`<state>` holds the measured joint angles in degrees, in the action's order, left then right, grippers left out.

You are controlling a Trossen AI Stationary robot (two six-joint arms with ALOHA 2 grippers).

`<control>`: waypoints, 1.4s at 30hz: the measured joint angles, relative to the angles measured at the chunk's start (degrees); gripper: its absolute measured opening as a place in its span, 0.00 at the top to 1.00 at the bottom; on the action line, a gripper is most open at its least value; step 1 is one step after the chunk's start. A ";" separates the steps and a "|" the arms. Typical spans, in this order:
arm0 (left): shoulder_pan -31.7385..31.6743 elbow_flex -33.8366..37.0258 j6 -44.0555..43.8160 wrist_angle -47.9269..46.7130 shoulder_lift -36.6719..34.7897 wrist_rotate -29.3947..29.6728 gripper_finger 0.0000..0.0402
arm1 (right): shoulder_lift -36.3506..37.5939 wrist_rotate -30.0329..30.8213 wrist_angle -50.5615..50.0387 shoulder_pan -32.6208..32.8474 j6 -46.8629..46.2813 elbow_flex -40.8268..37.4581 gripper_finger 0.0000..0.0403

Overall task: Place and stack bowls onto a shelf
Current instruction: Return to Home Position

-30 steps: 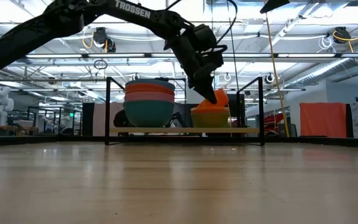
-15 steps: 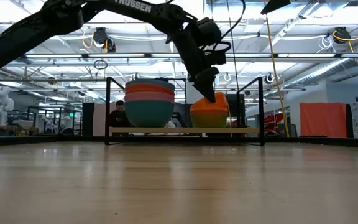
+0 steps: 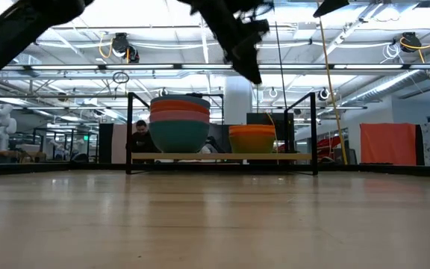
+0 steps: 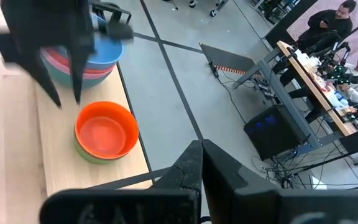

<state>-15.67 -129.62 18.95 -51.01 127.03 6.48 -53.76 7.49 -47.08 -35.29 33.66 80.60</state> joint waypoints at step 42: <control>0.87 0.20 -20.55 -39.03 -55.32 -0.83 0.98 | 22.88 2.73 -0.22 0.13 -6.43 -0.02 1.00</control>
<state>-14.81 -129.43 -1.61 -90.04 71.72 5.65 -30.87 10.22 -47.30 -35.16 27.22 80.58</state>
